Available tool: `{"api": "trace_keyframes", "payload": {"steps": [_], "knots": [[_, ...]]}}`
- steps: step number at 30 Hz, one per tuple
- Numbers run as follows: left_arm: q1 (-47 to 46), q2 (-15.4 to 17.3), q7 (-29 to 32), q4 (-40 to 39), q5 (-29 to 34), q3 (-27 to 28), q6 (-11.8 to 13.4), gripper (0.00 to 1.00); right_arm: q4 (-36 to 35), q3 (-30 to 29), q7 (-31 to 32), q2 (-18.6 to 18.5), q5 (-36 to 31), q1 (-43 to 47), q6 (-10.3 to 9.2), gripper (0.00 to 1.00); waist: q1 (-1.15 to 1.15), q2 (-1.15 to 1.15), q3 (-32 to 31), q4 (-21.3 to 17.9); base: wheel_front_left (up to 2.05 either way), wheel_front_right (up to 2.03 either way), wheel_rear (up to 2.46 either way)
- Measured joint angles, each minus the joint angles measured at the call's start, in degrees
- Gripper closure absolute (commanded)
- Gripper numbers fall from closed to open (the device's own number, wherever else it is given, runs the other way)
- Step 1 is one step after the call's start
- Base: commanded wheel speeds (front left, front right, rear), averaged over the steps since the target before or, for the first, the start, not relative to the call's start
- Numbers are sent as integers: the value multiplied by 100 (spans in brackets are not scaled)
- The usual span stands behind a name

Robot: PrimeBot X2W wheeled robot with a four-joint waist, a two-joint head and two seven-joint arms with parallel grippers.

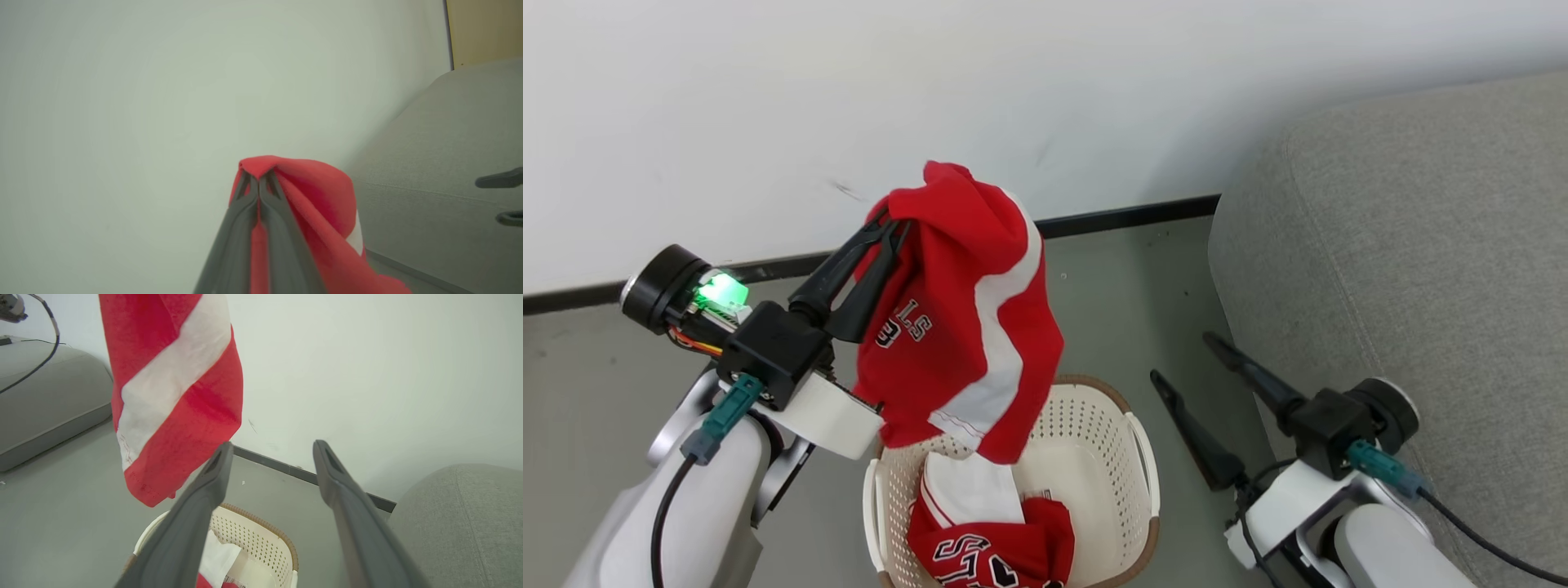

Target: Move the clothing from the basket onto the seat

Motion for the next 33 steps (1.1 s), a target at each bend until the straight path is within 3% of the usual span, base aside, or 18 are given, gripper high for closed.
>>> {"api": "trace_keyframes", "payload": {"steps": [7,20,33], "knots": [[1,-27,109,-129,-62,-209,-51,100,149,688,0,-258,673,124,1,0,0,0,-345,36,0,0,0],[3,-144,314,-579,-203,-511,-142,100,48,1746,1,-737,2595,77,0,0,0,0,-770,139,0,0,0],[13,-157,538,-972,-279,-673,-143,100,-202,2938,1,-1215,3943,-587,-1,0,0,0,-907,314,0,0,0]]}}
